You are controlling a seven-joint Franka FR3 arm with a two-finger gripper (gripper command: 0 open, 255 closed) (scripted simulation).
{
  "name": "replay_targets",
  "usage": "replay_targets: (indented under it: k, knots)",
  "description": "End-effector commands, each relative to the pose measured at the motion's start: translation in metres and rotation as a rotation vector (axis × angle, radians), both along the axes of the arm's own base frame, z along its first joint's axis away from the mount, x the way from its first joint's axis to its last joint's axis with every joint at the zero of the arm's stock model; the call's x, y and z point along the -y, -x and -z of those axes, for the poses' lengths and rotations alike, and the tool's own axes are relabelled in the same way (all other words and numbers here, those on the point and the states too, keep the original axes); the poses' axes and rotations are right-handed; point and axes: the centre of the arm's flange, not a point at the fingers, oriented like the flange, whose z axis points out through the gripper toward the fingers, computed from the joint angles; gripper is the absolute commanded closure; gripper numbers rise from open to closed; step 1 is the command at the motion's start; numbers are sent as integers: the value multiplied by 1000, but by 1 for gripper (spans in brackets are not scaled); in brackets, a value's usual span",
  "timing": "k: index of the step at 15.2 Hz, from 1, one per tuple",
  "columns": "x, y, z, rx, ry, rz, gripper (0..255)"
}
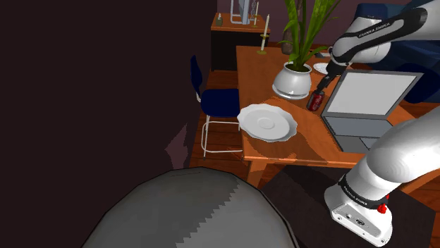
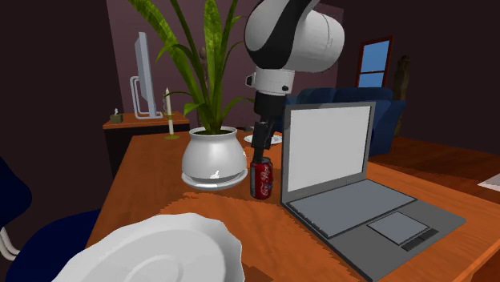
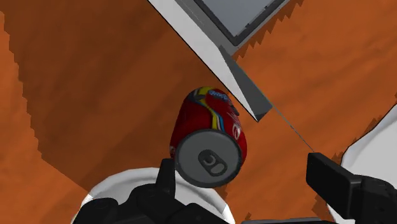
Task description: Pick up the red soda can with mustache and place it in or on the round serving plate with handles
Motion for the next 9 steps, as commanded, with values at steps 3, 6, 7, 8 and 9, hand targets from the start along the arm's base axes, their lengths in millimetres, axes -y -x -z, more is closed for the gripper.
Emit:
replay_targets:
  k: [3,6,7,8,9]
  knots:
    - [12,-3,25,2,4,2,0]
    - [13,-6,41,2,4,2,0]
    - [13,-6,46,2,4,2,0]
    - [13,-7,49,2,4,2,0]
    - [13,-7,49,2,4,2,0]
